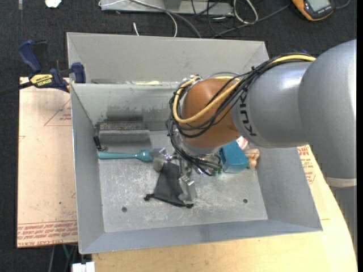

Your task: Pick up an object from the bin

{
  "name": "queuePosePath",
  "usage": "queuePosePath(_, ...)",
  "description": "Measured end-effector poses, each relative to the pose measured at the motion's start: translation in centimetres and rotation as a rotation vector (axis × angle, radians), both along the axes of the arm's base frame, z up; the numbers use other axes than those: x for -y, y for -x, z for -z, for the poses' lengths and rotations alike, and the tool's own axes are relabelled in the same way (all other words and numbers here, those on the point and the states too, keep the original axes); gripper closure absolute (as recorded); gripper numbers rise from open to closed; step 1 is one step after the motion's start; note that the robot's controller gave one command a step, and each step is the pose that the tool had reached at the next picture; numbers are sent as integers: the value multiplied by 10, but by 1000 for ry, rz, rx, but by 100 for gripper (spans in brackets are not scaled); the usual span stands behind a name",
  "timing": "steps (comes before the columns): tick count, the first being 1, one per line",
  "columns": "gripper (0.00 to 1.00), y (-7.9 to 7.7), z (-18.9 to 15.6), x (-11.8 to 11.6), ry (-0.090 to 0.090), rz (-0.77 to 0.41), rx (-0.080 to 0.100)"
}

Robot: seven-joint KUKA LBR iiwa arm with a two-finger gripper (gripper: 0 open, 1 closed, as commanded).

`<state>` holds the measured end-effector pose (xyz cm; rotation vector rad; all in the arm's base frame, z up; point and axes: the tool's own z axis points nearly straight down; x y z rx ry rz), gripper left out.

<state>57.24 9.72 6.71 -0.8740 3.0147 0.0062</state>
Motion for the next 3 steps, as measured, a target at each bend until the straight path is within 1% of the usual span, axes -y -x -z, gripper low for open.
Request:
queuePosePath(1,100,25,-4,9,-1,251,5)
queuePosePath(3,100,25,-7,9,-2,253,5)
